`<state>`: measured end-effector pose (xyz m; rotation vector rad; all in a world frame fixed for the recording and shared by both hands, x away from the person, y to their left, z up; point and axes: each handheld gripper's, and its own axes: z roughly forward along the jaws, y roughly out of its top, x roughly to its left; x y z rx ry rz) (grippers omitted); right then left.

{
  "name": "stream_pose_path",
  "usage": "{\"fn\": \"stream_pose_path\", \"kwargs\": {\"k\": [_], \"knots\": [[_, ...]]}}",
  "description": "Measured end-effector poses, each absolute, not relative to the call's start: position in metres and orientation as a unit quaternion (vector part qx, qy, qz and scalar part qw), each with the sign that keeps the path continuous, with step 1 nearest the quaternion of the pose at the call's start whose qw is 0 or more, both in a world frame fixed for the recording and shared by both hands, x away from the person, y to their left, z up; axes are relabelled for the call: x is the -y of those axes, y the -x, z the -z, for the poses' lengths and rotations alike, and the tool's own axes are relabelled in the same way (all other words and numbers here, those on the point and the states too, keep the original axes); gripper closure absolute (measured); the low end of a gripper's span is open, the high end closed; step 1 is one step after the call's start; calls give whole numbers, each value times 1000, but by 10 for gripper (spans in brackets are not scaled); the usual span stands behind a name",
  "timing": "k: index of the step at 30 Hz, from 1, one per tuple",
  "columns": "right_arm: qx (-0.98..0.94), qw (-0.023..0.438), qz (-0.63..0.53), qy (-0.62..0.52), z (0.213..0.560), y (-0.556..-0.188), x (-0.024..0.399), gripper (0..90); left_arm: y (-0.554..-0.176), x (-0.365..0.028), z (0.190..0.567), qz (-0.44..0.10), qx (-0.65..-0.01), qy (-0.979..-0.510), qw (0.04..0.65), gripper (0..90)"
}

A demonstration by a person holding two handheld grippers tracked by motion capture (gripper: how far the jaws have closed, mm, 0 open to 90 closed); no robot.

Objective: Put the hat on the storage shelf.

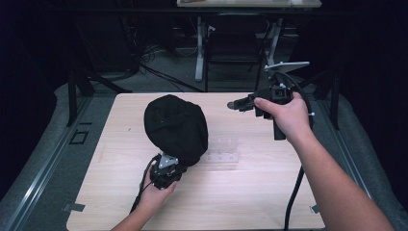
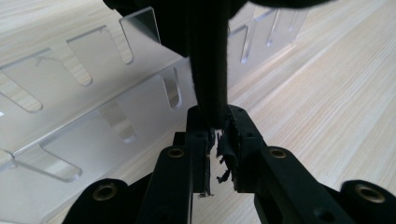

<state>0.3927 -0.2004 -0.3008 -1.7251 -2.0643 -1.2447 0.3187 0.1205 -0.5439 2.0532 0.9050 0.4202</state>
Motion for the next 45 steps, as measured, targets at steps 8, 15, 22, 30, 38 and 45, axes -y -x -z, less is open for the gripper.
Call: {"fn": "stream_pose_path", "kwargs": {"k": [8,15,22,30,38,45], "knots": [[713,57,393,577,306,-384,202,692,-316,-128,542,-175,-359,-826,398,677],[719,34,382,579,318,-375,211,680,-311,-143,537,-176,-374,-818,401,592],[735,-19,347,583,335,-366,217,642,-305,-162,534,-167,-389,-810,406,472],[734,-48,311,601,368,-358,223,555,-305,-181,537,-164,-412,-790,422,450],[744,-77,277,603,410,-347,225,484,-305,-188,547,-159,-419,-790,418,427],[744,-115,272,600,442,-337,226,431,-307,-190,554,-153,-428,-787,417,425]]}}
